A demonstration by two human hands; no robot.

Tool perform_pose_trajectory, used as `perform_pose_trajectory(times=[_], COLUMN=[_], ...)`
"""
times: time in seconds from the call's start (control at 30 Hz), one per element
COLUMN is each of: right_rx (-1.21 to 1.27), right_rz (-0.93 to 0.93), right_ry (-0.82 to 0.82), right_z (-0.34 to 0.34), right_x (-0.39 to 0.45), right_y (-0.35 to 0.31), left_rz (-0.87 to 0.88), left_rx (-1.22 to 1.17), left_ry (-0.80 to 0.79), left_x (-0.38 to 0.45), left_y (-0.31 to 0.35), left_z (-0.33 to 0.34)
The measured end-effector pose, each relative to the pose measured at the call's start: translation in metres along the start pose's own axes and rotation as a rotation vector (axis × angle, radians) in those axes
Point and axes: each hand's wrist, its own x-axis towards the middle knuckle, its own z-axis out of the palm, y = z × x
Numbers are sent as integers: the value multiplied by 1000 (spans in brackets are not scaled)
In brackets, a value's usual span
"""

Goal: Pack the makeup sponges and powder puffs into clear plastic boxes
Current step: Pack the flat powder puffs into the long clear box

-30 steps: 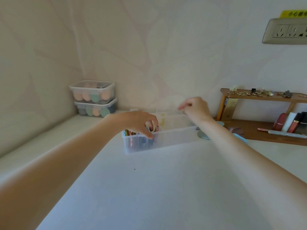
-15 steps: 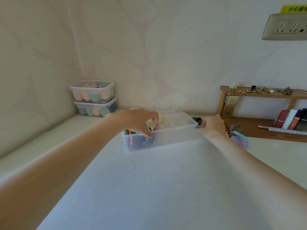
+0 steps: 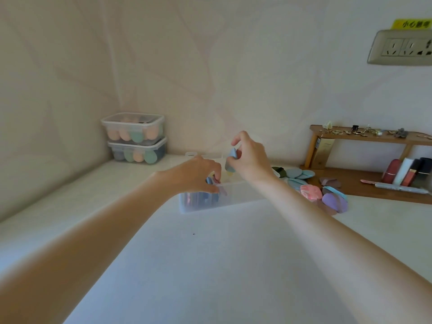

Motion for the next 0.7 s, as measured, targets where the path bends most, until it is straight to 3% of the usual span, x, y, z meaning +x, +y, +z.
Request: perform_pose_trajectory(times=[0.4,0.57,0.7], right_rx=[-172,-41,-124], right_rz=[-71,-65,-77], right_ry=[-79,-223,-293], right_z=[30,21,26], right_x=[-4,-6,-7], right_y=[10,12,14], left_rz=[-26,-74,-72], left_rx=[-98,-131,-127], left_ry=[-11,7,20], left_x=[0,1,2], left_y=[-5,-7,-5], left_z=[3,5,5])
